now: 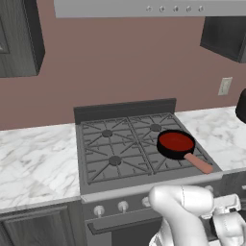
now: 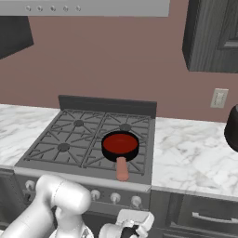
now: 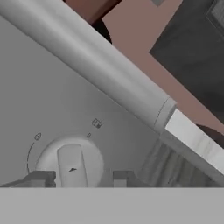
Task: Wait until the marinara sauce is simmered to a deep red color and then turn off the stove.
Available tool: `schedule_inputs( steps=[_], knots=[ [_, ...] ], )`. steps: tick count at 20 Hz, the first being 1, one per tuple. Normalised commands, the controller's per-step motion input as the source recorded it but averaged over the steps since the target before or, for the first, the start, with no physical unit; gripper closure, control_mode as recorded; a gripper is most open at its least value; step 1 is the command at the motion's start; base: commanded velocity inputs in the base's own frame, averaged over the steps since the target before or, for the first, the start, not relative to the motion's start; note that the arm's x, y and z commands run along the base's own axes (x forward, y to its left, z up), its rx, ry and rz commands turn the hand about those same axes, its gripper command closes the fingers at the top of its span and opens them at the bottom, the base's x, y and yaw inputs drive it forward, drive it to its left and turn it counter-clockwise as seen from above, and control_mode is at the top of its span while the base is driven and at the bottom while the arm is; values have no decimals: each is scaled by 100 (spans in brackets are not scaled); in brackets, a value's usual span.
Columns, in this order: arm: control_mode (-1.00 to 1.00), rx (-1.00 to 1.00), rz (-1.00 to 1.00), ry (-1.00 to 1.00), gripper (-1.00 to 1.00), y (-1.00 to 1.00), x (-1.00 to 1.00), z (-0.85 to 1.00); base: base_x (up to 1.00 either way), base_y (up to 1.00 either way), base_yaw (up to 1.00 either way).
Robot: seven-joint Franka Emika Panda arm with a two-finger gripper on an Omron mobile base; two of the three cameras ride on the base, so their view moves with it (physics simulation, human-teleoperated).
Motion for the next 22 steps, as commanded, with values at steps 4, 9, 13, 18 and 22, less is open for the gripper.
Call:
schedule_inputs(
  steps=[4,9,13,18,22],
  knots=[
    [-100,19,-38,-16,100,-35,1,2,0,0,0],
    [-100,16,-45,-19,100,-33,29,16,0,0,0],
    [-100,8,-47,-34,100,-13,36,51,0,0,0],
    [-100,-1,-22,-14,100,-3,41,18,0,0,0],
    [-100,0,-22,-4,100,0,57,37,0,0,0]
  ],
)
